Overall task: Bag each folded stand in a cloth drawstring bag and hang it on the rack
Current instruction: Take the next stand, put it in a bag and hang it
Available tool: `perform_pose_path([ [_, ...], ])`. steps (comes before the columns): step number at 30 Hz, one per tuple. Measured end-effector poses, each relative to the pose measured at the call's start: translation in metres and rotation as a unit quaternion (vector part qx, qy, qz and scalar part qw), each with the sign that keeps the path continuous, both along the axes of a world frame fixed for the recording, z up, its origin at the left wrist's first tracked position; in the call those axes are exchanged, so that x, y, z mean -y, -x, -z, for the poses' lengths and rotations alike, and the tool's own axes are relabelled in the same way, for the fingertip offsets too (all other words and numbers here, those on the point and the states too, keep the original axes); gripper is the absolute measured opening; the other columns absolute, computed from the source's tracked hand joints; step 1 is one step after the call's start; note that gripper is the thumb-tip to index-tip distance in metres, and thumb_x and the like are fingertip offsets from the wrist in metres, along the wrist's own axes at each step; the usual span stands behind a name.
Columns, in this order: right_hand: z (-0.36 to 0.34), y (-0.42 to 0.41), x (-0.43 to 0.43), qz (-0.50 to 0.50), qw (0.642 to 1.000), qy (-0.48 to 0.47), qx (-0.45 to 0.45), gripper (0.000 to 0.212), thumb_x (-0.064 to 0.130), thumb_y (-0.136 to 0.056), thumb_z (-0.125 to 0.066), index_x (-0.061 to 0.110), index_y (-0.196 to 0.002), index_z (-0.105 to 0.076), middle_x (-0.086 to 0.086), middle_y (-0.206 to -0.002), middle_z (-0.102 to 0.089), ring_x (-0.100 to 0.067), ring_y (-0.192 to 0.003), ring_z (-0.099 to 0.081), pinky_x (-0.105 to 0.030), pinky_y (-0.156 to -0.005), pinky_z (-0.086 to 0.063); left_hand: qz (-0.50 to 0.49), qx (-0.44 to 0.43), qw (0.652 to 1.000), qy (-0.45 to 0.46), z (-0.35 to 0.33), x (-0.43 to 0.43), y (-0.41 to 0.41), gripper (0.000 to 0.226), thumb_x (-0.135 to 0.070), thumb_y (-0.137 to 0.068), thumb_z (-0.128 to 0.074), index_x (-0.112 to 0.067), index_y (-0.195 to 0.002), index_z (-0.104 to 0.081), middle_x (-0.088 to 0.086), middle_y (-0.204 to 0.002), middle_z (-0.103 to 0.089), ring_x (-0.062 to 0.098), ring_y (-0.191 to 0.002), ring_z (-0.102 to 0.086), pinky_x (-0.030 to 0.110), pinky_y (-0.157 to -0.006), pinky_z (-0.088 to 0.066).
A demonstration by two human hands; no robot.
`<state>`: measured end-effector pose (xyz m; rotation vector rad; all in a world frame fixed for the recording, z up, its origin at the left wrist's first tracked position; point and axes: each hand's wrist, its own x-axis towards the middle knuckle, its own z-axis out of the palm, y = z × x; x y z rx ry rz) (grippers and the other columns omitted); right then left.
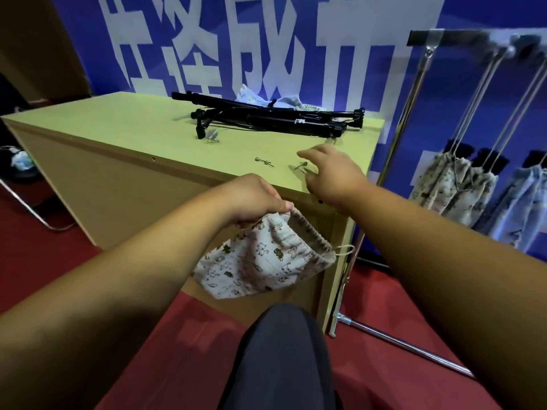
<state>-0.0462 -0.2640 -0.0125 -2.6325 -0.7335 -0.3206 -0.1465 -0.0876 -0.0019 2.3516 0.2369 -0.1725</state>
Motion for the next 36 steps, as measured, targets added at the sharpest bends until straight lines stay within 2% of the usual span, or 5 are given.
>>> perform_pose_path([
  [8, 0.005, -0.016, -0.015, 0.091, 0.993, -0.034, -0.061, 0.032, 0.043, -0.106, -0.059, 0.038, -0.133, -0.074, 0.001, -0.118, -0.076, -0.025, -0.095, -0.07, -0.044, -0.088, -0.063, -0.006, -0.013, 1.0, 0.007, 0.006, -0.006, -0.006, 0.028, -0.049, -0.091, -0.079, -0.021, -0.094, -0.081, -0.002, -0.069, -0.076, 0.015, -0.054, -0.057, 0.022, -0.054, -0.04],
  [13, -0.001, -0.019, -0.029, 0.113, 0.99, 0.081, 0.003, 0.026, 0.017, -0.101, -0.062, 0.025, -0.122, -0.076, -0.009, -0.107, -0.068, -0.031, -0.089, -0.066, -0.043, -0.085, -0.062, 0.0, -0.014, 1.0, 0.006, 0.009, -0.001, -0.01, 0.028, -0.05, -0.093, -0.078, -0.022, -0.092, -0.08, -0.009, -0.057, -0.068, 0.005, -0.037, -0.051, 0.017, -0.047, -0.036],
  [26, -0.03, 0.013, -0.029, 0.003, 0.946, 0.306, 0.102, 0.009, 0.008, -0.097, -0.065, 0.012, -0.09, -0.059, -0.004, -0.074, -0.044, -0.027, -0.07, -0.054, -0.036, -0.065, -0.049, 0.013, 0.001, 1.0, 0.01, 0.009, 0.01, -0.012, 0.024, -0.041, -0.097, -0.075, -0.018, -0.09, -0.08, -0.008, -0.06, -0.071, 0.005, -0.042, -0.058, 0.01, -0.041, -0.035],
  [31, -0.022, 0.013, -0.011, -0.002, 0.96, 0.252, 0.123, 0.014, 0.009, -0.099, -0.061, 0.007, -0.086, -0.066, -0.007, -0.071, -0.047, -0.024, -0.059, -0.049, -0.035, -0.061, -0.049, 0.008, 0.01, 1.0, 0.018, 0.008, 0.017, -0.009, 0.027, -0.047, -0.092, -0.078, -0.02, -0.091, -0.081, 0.002, -0.078, -0.08, 0.017, -0.065, -0.067, 0.024, -0.062, -0.046],
  [36, -0.012, 0.026, 0.026, 0.022, 0.986, 0.105, 0.13, 0.024, 0.024, -0.103, -0.051, 0.01, -0.096, -0.069, -0.005, -0.079, -0.056, -0.029, -0.073, -0.057, -0.035, -0.059, -0.042, -0.002, 0.028, 0.999, 0.032, 0.005, 0.034, -0.008, 0.024, -0.042, -0.094, -0.077, -0.018, -0.093, -0.08, -0.005, -0.061, -0.068, 0.01, -0.042, -0.053, 0.015, -0.045, -0.035],
])
